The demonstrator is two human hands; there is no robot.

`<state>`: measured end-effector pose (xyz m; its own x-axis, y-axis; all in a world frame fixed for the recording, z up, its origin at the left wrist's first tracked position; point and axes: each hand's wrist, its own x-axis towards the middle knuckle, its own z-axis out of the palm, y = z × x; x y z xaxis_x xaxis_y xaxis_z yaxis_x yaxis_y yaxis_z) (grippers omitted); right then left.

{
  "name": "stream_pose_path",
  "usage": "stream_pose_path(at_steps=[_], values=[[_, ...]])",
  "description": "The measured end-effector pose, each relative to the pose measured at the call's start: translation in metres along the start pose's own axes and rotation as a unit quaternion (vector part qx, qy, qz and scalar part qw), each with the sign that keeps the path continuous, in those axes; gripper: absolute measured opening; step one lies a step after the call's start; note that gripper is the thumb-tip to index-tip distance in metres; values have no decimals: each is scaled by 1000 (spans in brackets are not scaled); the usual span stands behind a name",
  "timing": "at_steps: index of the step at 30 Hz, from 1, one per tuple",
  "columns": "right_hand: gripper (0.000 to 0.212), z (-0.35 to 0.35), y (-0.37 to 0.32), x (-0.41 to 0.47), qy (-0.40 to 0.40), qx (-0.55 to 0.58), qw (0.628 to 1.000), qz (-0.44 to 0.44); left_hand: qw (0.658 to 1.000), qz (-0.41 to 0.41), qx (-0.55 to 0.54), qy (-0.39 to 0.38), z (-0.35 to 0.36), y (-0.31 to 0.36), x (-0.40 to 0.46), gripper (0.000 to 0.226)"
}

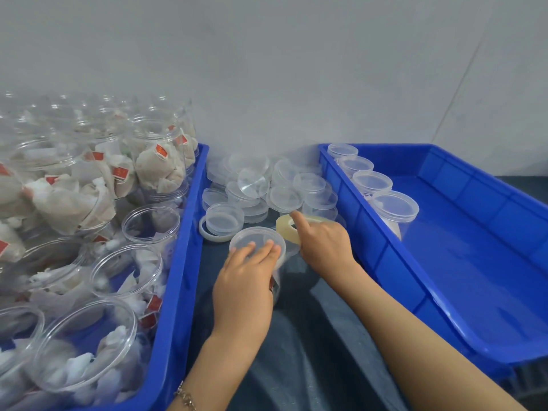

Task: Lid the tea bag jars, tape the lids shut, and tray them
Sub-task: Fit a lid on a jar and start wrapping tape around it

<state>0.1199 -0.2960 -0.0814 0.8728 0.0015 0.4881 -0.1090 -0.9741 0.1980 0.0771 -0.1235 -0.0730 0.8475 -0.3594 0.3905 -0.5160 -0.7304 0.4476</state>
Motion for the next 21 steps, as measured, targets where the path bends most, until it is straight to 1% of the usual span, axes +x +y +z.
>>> stream_pose_path(at_steps=[1, 3, 5, 7, 9, 11, 13, 15, 16, 17, 18, 19, 20, 21], values=[[42, 4, -3, 1, -21, 5, 1000, -8, 1000, 4, -4, -2, -1, -1, 0, 61], [46, 10, -9, 4, -32, 20, 999, -9, 1000, 17, -14, 1, 0, -3, 0, 56], [46, 7, -19, 5, -19, 9, 1000, 0, 998, 36, -43, 23, 0, -6, 1, 52], [48, 4, -28, 4, -6, 7, 1000, 7, 998, 40, -44, 31, 1, -8, 0, 50], [54, 5, -29, 3, 16, -8, 1000, 3, 998, 39, -28, 27, 0, -5, -1, 45], [60, 1, -29, 2, 29, -46, 999, 4, 998, 53, 8, 40, 0, 1, -1, 37], [59, -3, -29, 0, 41, -78, 996, 11, 998, 37, 46, 37, 0, 10, 3, 39], [60, -10, -28, -2, 18, -77, 997, 26, 997, 16, 75, 27, -2, 15, 11, 41], [64, -13, -25, -5, -8, -64, 997, 33, 997, 11, 77, 26, -2, 17, 15, 43], [69, -14, -22, -8, -34, -25, 999, 29, 997, 9, 79, 22, -1, 17, 18, 47], [69, -14, -17, -11, -56, 48, 997, 34, 996, 13, 89, 23, 0, 15, 20, 54], [64, -14, -11, -16, -102, 138, 984, 37, 995, 18, 99, 21, 0, 13, 21, 56], [56, -15, -5, -23, -141, 215, 966, 35, 995, 24, 98, 21, 0, 11, 21, 52], [49, -18, 3, -31, -163, 269, 949, 30, 995, 26, 90, 17, -2, 7, 21, 44]])
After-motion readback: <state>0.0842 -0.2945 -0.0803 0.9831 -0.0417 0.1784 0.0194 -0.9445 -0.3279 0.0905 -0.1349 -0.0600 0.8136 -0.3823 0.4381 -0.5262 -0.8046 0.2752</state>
